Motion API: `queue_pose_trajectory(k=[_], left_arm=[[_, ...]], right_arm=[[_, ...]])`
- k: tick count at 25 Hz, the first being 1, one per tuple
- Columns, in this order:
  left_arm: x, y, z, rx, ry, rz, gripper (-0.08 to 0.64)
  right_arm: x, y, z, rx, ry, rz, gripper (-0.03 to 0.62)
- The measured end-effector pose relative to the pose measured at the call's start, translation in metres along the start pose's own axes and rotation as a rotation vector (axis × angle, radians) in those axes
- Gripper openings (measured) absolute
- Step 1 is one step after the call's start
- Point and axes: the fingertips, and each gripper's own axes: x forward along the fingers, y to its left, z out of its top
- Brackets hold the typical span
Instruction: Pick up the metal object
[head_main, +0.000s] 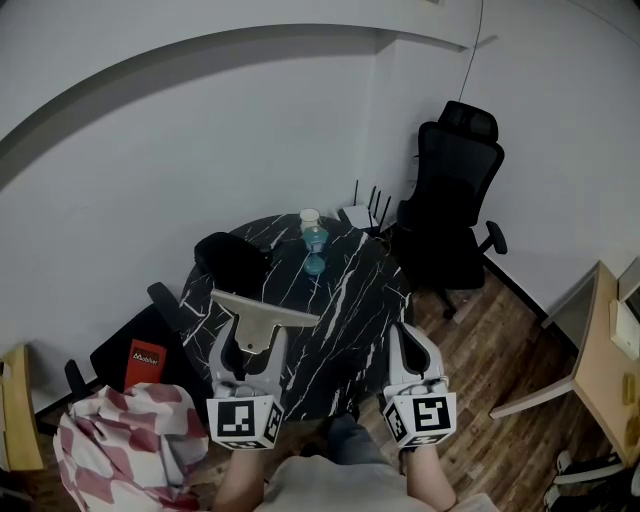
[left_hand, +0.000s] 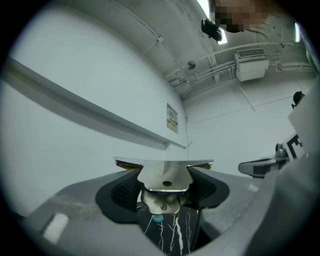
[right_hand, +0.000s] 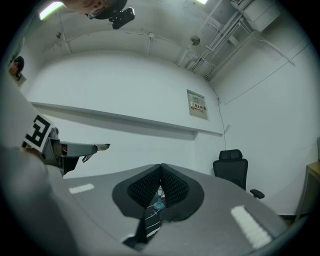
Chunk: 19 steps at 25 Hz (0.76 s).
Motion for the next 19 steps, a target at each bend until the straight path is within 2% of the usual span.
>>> queue_pose_trajectory(k=[19], left_arm=[[-0.014,0.011,0.002,-0.017,-0.008,0.040,0.305]], right_arm=[[0.004,0.015,0.002,0.003,-0.005,0.029,0.002]])
